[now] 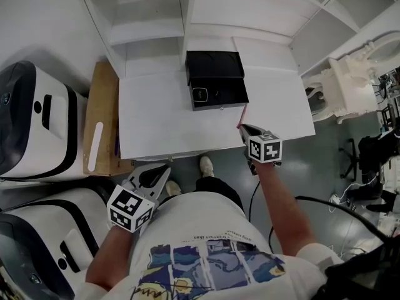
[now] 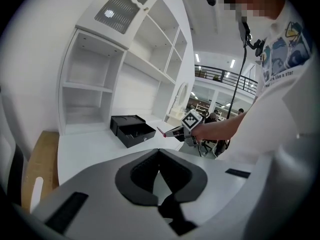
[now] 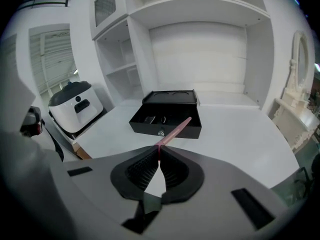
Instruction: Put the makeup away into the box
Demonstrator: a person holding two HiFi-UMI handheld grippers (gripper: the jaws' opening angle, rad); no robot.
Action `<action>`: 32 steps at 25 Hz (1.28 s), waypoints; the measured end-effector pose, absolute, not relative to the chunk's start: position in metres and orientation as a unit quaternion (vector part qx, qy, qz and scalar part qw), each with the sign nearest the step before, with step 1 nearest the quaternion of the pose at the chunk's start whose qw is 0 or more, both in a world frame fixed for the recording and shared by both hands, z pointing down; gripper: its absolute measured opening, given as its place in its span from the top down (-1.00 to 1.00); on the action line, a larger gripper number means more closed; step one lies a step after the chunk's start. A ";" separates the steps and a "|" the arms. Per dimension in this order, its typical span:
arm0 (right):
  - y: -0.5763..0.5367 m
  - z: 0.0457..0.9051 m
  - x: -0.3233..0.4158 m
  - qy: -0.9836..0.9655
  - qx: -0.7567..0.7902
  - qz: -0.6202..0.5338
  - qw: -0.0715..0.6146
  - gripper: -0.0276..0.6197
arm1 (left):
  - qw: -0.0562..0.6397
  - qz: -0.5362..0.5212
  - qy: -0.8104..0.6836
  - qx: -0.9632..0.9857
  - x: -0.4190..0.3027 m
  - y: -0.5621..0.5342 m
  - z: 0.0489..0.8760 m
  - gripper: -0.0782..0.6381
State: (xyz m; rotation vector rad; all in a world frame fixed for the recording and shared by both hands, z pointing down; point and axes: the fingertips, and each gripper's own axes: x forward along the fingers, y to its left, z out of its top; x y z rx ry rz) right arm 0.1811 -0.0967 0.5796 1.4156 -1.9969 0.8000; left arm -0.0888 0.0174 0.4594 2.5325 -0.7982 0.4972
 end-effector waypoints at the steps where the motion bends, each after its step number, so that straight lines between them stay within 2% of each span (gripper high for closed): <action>1: -0.101 0.578 0.180 -0.749 0.520 0.295 0.285 0.81 | 0.218 0.179 -0.292 0.914 -0.089 0.015 0.459 0.74; 16: -0.187 0.591 0.178 -0.783 0.430 0.298 0.337 0.82 | 0.227 0.169 -0.359 0.889 -0.072 -0.040 0.451 0.74; 32: -0.236 0.635 0.191 -0.759 0.364 0.302 0.448 0.81 | 0.238 0.173 -0.402 0.867 -0.051 -0.082 0.450 0.74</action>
